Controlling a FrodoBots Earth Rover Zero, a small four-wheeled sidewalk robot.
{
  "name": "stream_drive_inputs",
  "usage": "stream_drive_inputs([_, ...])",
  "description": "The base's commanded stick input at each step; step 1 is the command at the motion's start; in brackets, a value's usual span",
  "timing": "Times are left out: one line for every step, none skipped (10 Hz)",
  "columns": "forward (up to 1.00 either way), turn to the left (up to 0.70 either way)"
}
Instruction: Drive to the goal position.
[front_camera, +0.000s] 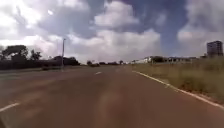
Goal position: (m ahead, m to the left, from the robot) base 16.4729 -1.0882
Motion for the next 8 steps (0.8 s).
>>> stream_drive_inputs([1.00, 0.00])
stream_drive_inputs([1.00, 0.00])
stream_drive_inputs([1.00, 0.00])
stream_drive_inputs([1.00, 0.00])
stream_drive_inputs([1.00, 0.00])
stream_drive_inputs([1.00, 0.00])
stream_drive_inputs([1.00, 0.00])
stream_drive_inputs([1.00, 0.00])
